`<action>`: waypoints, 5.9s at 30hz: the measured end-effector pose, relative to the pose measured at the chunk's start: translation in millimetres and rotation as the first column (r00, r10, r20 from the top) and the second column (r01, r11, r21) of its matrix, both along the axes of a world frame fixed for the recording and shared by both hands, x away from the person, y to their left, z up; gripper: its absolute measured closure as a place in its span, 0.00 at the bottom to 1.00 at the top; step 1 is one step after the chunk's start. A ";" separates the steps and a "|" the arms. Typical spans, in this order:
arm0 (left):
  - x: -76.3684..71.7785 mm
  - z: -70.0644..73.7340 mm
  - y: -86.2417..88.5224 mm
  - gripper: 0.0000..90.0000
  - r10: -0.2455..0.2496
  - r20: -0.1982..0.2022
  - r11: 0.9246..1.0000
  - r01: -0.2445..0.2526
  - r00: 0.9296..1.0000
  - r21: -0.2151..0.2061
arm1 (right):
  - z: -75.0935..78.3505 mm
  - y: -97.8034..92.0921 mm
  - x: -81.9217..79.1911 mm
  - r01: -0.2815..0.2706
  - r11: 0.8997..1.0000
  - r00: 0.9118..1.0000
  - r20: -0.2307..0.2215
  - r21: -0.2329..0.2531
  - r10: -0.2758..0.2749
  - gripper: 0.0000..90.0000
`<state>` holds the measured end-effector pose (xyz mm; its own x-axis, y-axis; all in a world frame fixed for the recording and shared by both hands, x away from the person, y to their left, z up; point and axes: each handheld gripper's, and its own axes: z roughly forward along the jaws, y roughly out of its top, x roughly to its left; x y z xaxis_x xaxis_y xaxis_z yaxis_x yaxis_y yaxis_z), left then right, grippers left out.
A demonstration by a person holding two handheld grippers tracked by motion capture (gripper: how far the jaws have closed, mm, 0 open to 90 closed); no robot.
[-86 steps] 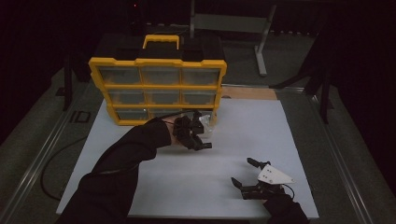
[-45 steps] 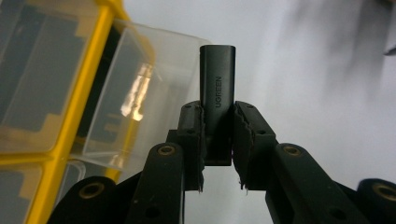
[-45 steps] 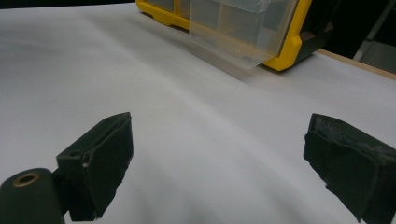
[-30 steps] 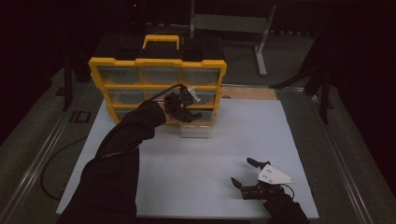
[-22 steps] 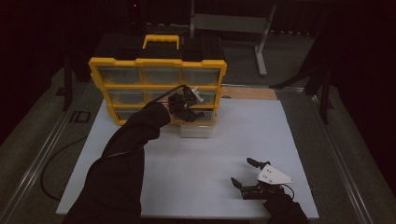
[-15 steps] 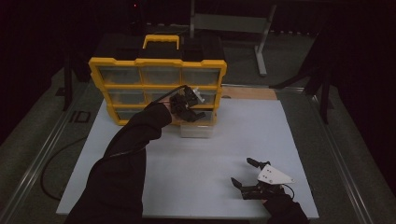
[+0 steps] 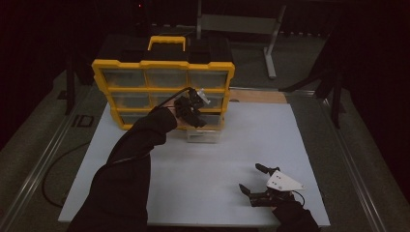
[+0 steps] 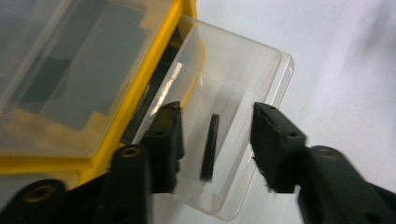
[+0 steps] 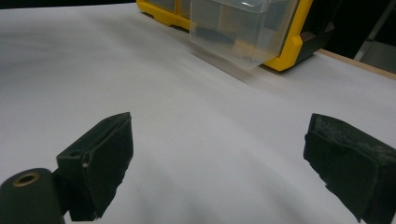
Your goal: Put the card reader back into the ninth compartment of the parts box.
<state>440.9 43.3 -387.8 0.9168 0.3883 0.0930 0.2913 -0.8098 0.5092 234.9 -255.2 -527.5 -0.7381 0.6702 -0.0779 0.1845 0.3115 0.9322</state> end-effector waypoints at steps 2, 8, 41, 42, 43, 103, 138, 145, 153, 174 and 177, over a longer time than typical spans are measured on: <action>-1.9 2.2 1.7 0.51 0.001 -0.005 1.000 -0.001 1.000 -0.019 | 0.1 0.1 0.1 0.001 1.000 1.000 -0.001 0.001 -0.001 0.09; -8.0 6.2 7.0 0.33 0.019 0.004 0.999 -0.019 1.000 -0.035 | 0.0 0.1 0.0 0.002 1.000 1.000 0.000 0.000 -0.002 0.09; -36.6 -2.1 61.2 0.00 -0.012 -0.031 0.987 0.007 0.999 -0.159 | -0.3 0.7 0.6 0.001 1.000 1.000 -0.001 -0.004 -0.001 0.09; -38.4 -3.0 62.5 0.00 -0.013 -0.024 0.987 0.009 1.000 -0.162 | -0.5 0.8 0.6 0.001 1.000 1.000 -0.003 -0.005 -0.001 0.09; -40.1 -3.9 63.8 0.00 -0.013 -0.018 0.987 0.010 1.000 -0.158 | -0.3 0.8 0.4 0.000 1.000 1.000 -0.001 -0.005 0.000 0.09; -142.0 -76.3 157.2 0.00 0.062 -0.027 0.968 -0.067 0.998 -0.240 | -0.3 2.1 -0.4 0.006 1.000 1.000 0.001 -0.012 -0.006 0.09; -187.1 -125.6 196.1 0.00 0.210 -0.066 0.922 -0.220 0.975 -0.319 | -0.1 2.4 -1.3 0.002 1.000 1.000 0.001 -0.013 -0.002 0.09; -194.5 -132.2 202.5 0.00 0.256 -0.066 0.906 -0.263 0.964 -0.331 | 0.2 1.6 -1.3 0.002 1.000 1.000 0.002 -0.012 -0.002 0.09; -199.9 -137.7 204.2 0.00 0.273 -0.065 0.903 -0.279 0.960 -0.326 | 0.4 1.8 -1.6 -0.001 1.000 1.000 0.005 -0.012 0.001 0.09; -197.1 -136.9 211.3 0.00 0.326 -0.004 0.884 -0.306 0.945 -0.352 | -0.6 2.3 0.0 -0.003 1.000 1.000 -0.002 -0.016 0.003 0.09; -196.8 -137.9 211.6 0.00 0.319 -0.010 0.888 -0.303 0.948 -0.347 | -0.7 2.7 -0.1 -0.004 1.000 1.000 -0.002 -0.020 0.004 0.09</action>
